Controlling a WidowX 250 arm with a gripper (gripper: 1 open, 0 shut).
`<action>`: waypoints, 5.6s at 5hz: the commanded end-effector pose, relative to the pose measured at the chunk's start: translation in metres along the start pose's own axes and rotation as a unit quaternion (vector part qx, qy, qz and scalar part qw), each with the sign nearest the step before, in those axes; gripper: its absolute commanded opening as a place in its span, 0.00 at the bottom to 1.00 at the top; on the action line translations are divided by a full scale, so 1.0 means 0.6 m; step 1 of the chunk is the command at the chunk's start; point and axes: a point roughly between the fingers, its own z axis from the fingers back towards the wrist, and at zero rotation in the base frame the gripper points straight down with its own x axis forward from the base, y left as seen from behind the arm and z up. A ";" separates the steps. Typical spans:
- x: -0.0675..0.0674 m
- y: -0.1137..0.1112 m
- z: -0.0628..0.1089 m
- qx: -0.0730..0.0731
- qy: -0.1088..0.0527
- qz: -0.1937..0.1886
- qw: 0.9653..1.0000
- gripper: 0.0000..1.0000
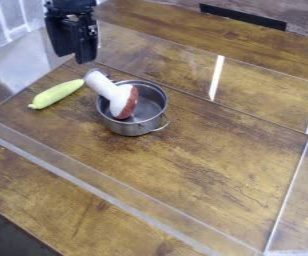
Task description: Move the green spoon to the right
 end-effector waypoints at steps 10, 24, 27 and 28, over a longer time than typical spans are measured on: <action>-0.003 0.079 -0.104 -0.023 0.004 -0.104 0.994 1.00; -0.049 0.126 -0.086 -0.096 0.036 0.084 0.991 0.00; -0.061 0.051 0.108 -0.077 -0.027 0.171 0.982 0.00; -0.059 0.035 0.131 -0.078 -0.048 0.190 0.977 0.00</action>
